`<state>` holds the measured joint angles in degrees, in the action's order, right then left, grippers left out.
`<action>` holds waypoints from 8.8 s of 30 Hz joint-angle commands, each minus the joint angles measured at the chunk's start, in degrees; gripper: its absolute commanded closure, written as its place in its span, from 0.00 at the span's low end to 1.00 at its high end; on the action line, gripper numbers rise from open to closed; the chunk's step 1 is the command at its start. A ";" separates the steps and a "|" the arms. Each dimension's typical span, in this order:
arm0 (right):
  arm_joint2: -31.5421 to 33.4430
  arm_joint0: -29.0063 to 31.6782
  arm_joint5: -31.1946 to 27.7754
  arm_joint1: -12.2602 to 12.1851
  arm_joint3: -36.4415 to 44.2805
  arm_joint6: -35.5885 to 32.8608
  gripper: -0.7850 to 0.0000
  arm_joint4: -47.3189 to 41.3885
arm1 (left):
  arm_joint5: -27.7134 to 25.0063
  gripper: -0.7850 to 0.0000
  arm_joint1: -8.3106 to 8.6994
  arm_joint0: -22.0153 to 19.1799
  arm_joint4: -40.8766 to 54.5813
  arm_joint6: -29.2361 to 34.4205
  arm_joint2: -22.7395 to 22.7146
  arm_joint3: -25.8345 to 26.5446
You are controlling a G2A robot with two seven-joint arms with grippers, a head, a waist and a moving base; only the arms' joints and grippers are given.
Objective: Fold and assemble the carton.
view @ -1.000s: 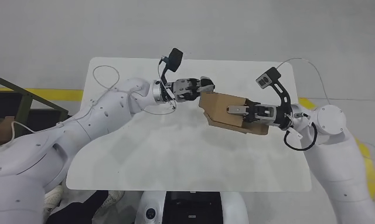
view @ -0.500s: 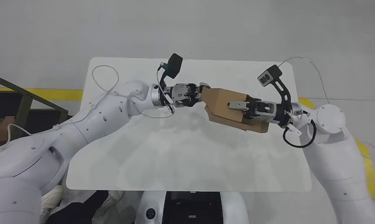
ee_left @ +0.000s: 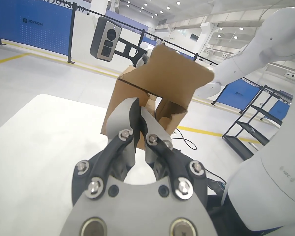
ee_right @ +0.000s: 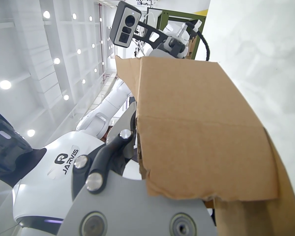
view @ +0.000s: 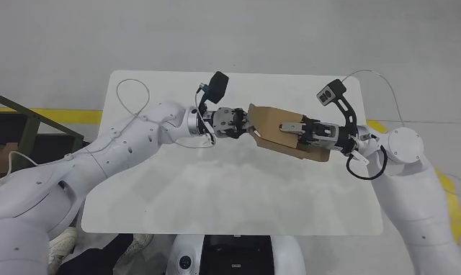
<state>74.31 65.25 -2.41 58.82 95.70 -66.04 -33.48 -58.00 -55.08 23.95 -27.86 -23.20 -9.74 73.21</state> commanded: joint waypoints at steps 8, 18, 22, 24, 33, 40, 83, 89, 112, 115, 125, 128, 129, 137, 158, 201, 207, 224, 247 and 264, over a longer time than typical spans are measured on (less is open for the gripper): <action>-0.34 -0.18 -0.24 -0.03 0.10 -0.33 1.00 0.01 | 0.00 0.95 -0.81 -0.53 0.89 1.91 0.00 0.25; 1.55 0.97 -1.64 -0.38 -0.03 1.12 1.00 1.24 | 0.00 0.90 0.32 -0.74 5.26 -0.81 0.00 -1.75; 2.05 1.40 -2.70 -0.56 0.65 2.20 1.00 3.87 | 0.00 0.78 1.50 -0.22 10.04 0.59 0.00 -0.76; 2.21 1.55 -3.27 -0.64 0.84 3.06 1.00 5.63 | 0.00 0.69 2.20 -0.04 14.05 3.33 0.00 -0.05; 2.75 2.53 -4.75 -0.81 0.84 7.91 1.00 10.72 | 0.00 0.00 5.95 0.02 43.46 27.25 -1.95 2.87; 2.79 3.26 -4.45 -0.89 1.66 10.18 1.00 13.06 | 0.03 0.00 7.87 1.47 59.75 48.35 -5.17 2.03; 2.83 7.19 -3.19 -1.28 10.81 11.83 1.00 13.60 | 19.35 0.00 -1.68 2.87 57.97 69.62 -14.07 -5.58; 3.03 7.28 -3.10 -1.29 10.87 11.67 1.00 12.51 | 17.84 0.00 -2.34 3.93 57.49 71.04 -15.62 -5.59; 4.23 7.37 -2.50 -1.10 9.32 12.18 1.00 5.57 | 16.23 0.00 -2.01 9.74 56.25 76.34 -22.83 -2.59; 3.67 7.22 -2.46 -1.04 9.70 11.96 1.00 5.63 | 17.46 0.00 -2.68 9.52 55.23 76.09 -22.68 -2.66; 1.13 5.96 -2.78 -0.64 9.84 11.57 1.00 4.98 | 19.42 0.00 -5.28 8.45 53.92 76.34 -21.85 -4.02; 0.56 5.69 -2.84 -0.54 9.83 11.53 1.00 4.92 | 19.44 0.00 -6.01 8.17 53.79 76.91 -21.66 -4.28; 0.40 5.61 -2.85 -0.51 9.77 11.50 1.00 4.88 | 19.41 0.00 -6.22 8.09 53.71 77.08 -21.64 -4.37; 0.22 5.48 -3.29 -0.40 9.47 11.61 1.00 4.42 | 18.80 0.00 -7.44 8.14 53.40 78.45 -22.12 -4.97; 1.75 7.36 -3.60 -0.82 10.44 7.61 1.00 5.25 | 17.63 0.00 -4.83 13.54 55.25 77.50 -33.65 -5.42; 3.50 7.67 -3.45 -0.99 8.08 10.95 1.00 6.96 | 18.63 0.00 -6.61 15.91 53.46 82.02 -39.32 -3.96; 2.17 7.15 -2.14 -0.84 7.25 12.27 1.00 8.46 | 19.78 0.00 -5.80 18.03 52.13 82.18 -41.83 1.22; 2.77 8.49 -2.02 -0.92 11.13 13.48 1.00 9.34 | 23.59 0.00 -6.83 17.00 45.38 80.58 -40.44 2.28; 2.46 9.33 -4.04 -0.90 13.56 11.65 1.00 7.33 | 22.52 0.00 -8.29 17.62 47.12 81.10 -39.19 0.05; 2.39 9.07 -4.92 -0.76 12.73 10.07 1.00 3.76 | 22.57 0.00 -9.38 17.63 48.05 83.83 -37.62 -0.79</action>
<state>76.80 74.40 -7.29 58.03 108.52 -55.90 -29.57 -35.51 -64.36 41.65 20.08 60.43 -47.54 72.51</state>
